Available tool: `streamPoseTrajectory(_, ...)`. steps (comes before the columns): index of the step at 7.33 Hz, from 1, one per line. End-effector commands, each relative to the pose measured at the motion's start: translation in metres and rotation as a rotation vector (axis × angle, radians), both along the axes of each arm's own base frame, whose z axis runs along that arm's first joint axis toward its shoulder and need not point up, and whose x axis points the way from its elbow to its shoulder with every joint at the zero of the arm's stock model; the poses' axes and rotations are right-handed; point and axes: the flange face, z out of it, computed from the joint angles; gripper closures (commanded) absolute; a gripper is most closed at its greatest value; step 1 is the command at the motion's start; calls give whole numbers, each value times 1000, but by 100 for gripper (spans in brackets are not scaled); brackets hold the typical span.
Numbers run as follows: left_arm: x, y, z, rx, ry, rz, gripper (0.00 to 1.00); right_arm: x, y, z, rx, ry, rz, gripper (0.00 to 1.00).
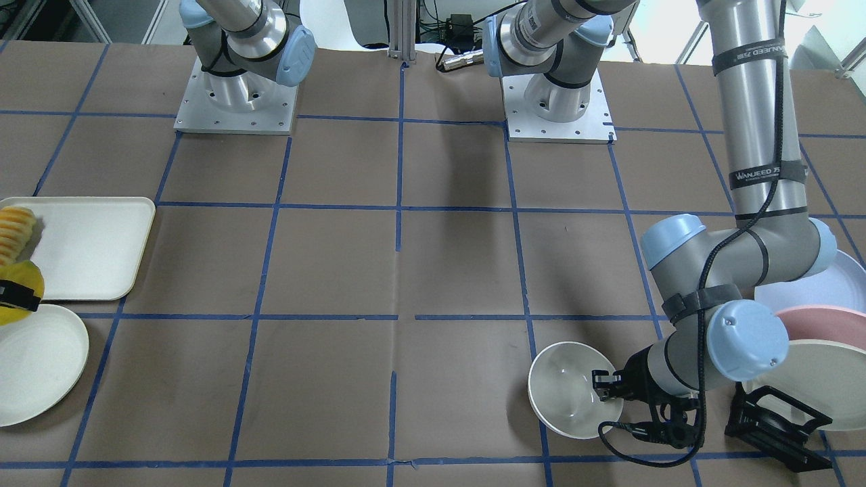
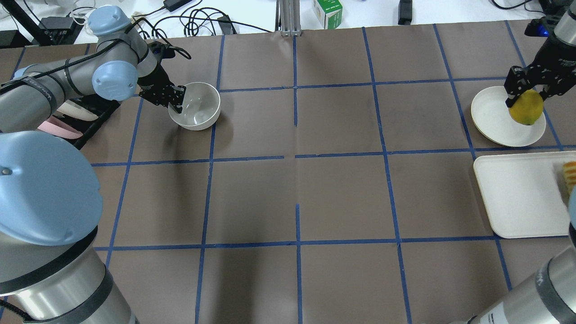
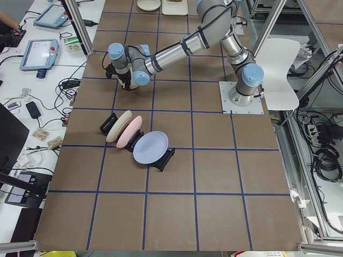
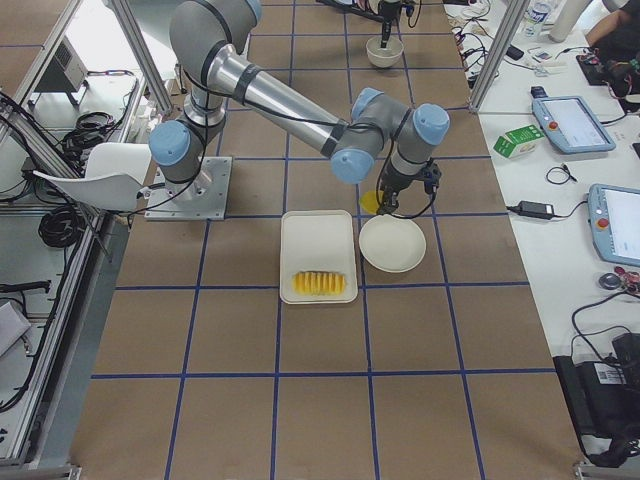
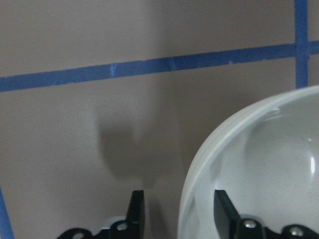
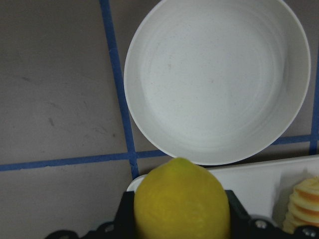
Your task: Place bowl and put lemon in it
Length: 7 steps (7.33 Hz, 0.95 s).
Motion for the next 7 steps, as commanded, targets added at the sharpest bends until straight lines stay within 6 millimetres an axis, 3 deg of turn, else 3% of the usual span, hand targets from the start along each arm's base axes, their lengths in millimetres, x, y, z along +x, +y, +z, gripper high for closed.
streamPoseTrajectory(1, 1, 4, 17, -6, 3, 7, 100, 47, 5, 33, -9, 14, 7, 100)
streamPoseTrajectory(2, -1, 6, 27, -6, 6, 9, 100, 68, 5, 41, -18, 21, 11, 100)
streamPoseTrajectory(4, -44, 19, 70, -28, 152, 95, 100, 74, 9, 46, -6, 15, 17, 100)
streamPoseTrajectory(5, -107, 39, 70, -5, 195, 33, 100, 87, 16, 59, -11, 1, 24, 100)
streamPoseTrajectory(6, -175, 71, 49, 56, 181, 56, 100, 120, 16, 66, -21, -25, 7, 100)
streamPoseTrajectory(7, -228, 91, 46, 31, 179, 77, 100, 159, 17, 71, -25, -13, -9, 100)
